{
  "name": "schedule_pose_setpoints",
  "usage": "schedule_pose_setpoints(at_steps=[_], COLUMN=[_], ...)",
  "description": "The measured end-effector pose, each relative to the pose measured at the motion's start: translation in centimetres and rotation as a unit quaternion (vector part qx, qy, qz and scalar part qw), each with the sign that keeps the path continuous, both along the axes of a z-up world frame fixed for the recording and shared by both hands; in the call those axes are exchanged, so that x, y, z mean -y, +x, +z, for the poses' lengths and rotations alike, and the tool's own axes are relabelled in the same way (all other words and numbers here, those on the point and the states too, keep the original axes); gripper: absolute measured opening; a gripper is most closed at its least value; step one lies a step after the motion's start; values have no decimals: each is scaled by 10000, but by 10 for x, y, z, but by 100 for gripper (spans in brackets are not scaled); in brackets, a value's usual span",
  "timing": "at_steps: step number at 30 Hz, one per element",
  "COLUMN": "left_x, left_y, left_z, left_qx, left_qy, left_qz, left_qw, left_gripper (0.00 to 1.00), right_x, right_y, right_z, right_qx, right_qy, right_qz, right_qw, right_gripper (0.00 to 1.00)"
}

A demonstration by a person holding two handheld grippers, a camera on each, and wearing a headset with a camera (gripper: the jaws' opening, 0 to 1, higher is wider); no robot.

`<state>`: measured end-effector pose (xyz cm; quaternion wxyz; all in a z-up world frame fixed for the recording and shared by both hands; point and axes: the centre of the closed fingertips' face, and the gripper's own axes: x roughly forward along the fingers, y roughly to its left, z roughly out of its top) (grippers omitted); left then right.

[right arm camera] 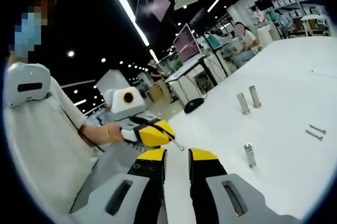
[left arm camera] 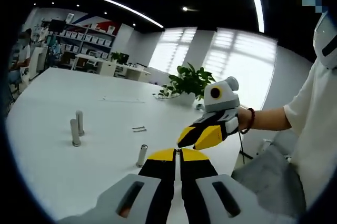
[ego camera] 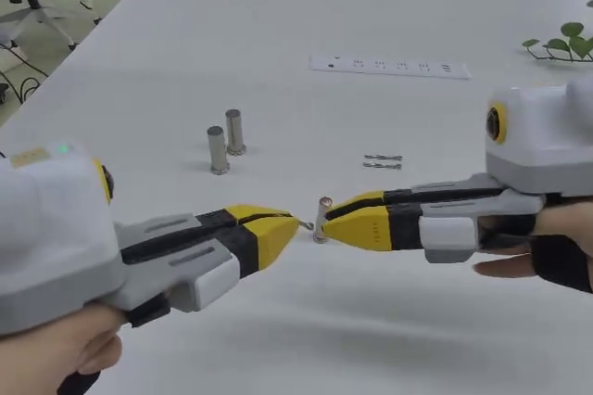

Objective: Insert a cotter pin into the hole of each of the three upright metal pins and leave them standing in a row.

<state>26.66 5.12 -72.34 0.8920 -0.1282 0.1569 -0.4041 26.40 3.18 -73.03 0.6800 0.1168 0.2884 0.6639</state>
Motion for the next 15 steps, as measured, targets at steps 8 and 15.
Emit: schedule_pose_setpoints(at_steps=[8, 15], left_x=[7, 13], left_y=[-10, -16], left_z=[7, 10], left_qx=[330, 475], left_qy=[137, 160], left_qz=[-474, -805], left_qw=[9982, 9955], left_gripper=[0, 0], right_x=[0, 2], right_y=[-12, -20], right_z=[3, 8], right_qx=[-269, -535], right_qy=[158, 413], right_qz=[402, 676], right_qw=[9987, 9954], right_gripper=[18, 17])
